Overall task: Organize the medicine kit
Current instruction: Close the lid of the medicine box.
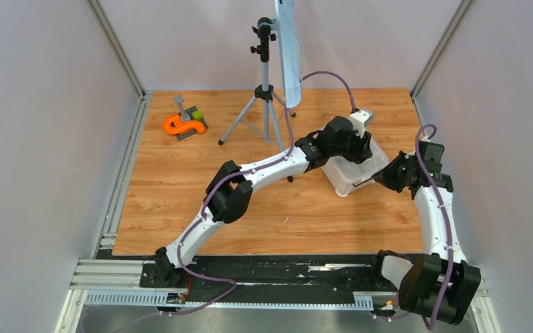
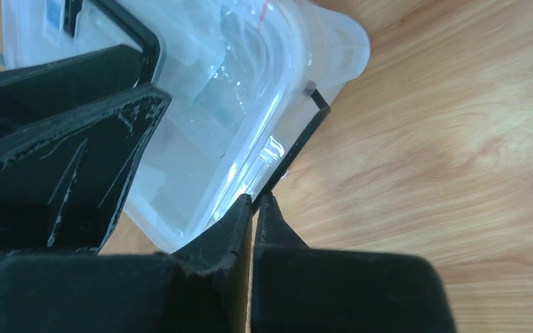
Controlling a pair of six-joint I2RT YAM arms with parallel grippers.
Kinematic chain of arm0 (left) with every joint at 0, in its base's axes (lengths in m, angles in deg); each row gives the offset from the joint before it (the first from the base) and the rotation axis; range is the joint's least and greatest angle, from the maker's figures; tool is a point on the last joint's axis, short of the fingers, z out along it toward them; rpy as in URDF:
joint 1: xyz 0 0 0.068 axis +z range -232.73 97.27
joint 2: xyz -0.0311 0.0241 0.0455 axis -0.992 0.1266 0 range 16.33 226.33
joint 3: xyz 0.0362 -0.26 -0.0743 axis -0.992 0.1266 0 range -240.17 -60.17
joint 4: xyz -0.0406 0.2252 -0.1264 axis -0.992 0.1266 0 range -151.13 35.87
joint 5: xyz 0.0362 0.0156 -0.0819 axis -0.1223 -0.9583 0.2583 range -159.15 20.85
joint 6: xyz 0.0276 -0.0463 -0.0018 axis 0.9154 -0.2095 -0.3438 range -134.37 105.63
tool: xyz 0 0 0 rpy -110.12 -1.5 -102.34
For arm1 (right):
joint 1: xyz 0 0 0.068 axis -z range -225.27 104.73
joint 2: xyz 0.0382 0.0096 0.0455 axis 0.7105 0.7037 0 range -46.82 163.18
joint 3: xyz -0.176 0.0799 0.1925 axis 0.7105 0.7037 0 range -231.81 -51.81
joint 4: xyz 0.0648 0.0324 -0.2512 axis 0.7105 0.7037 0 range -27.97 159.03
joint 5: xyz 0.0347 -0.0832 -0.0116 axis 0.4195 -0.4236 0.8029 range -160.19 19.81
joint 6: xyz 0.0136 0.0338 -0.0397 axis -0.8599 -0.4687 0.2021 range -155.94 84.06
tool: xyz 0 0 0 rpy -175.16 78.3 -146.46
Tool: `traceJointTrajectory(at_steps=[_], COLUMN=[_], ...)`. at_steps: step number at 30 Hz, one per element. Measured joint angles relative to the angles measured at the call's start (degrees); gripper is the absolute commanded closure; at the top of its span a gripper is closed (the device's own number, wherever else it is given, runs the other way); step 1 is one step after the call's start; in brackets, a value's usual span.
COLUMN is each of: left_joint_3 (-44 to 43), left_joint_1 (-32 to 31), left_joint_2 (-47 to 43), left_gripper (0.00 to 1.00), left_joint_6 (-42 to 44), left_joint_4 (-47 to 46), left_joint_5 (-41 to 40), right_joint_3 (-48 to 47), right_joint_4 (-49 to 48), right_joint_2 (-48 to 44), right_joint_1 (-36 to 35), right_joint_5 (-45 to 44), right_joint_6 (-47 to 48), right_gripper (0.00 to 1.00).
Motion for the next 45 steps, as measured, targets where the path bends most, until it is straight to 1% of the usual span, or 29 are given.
traceJointTrajectory(at_steps=[2, 4, 5, 7, 8, 11, 14, 17, 19, 21, 24, 25, 29, 36, 41, 45], left_joint_3=[-0.04, -0.07, -0.11, -0.13, -0.13, -0.26, -0.26, -0.26, -0.26, -0.24, -0.24, -0.24, -0.20, 0.42, 0.57, 0.79], left_joint_1=[0.26, 0.55, 0.70, 0.85, 0.68, 0.70, 0.74, 0.74, 0.74, 0.74, 0.35, 0.09, -1.03, -1.46, -1.27, -1.01], left_joint_2=[0.26, 0.46, 0.59, 0.90, 0.96, 1.03, 1.03, 1.03, 1.03, 1.03, 1.03, 1.05, 1.05, 0.98, 0.98, 0.98], left_gripper=[0.53, 0.53, 0.53, 0.53, 0.53, 0.53, 0.53, 0.53, 0.53, 0.53, 0.53, 0.53, 0.53, 0.53, 0.53, 0.53], left_joint_6=[0.26, 0.44, 0.55, 0.26, 0.24, -0.31, -0.48, -0.55, -0.55, -0.52, -0.55, -0.57, -0.68, -1.31, -1.97, -2.62], left_joint_4=[-0.63, -1.14, -1.44, -2.25, -2.45, -2.36, -2.36, -2.36, -2.36, -2.38, -2.38, -2.38, -2.38, -3.17, -3.50, -3.91], left_joint_5=[-0.81, -1.31, -1.44, -0.33, -0.07, 0.42, 0.46, 0.46, 0.48, 0.87, 1.95, 2.47, 4.28, 5.66, 6.12, 6.88], right_joint_3=[0.00, 0.00, 0.00, -0.09, -0.66, -0.74, -0.74, -0.74, -0.74, -0.74, -0.74, -0.74, -0.07, 5.92, 6.21, 7.08], right_joint_4=[-0.92, -1.95, -2.29, -6.82, -8.96, -8.87, -8.85, -8.68, -8.46, -8.09, -8.00, -7.82, -6.29, 0.42, 5.25, 7.19], right_joint_2=[0.66, 1.18, 1.31, 1.68, 1.84, 1.90, 1.90, 1.79, 1.07, -1.16, -7.43, -9.51, -15.34, -17.22, -20.48, -19.87], right_joint_1=[-1.18, -2.56, -3.15, -4.70, -5.51, -5.49, -5.46, -5.49, -5.60, -5.70, -5.97, -5.99, -6.01, -6.01, -6.01, -6.01], right_joint_5=[1.18, 2.62, 3.32, 6.49, 7.02, 7.34, 7.06, 6.73, 5.31, 2.58, -1.25, -2.36, -4.07, -3.72, -3.23, -3.32], right_joint_6=[-1.22, -2.25, -2.62, -4.17, -3.85, -4.35, -4.37, -4.37, -4.39, -4.44, -4.46, -4.37, -4.31, -4.79, -6.67, -9.40], right_gripper=[1.00, 0.94, 0.94, 0.88, 0.87, 0.86, 0.88, 0.87, 0.86, 0.87, 0.98, 1.00, 1.00, 1.00, 1.00, 1.00])
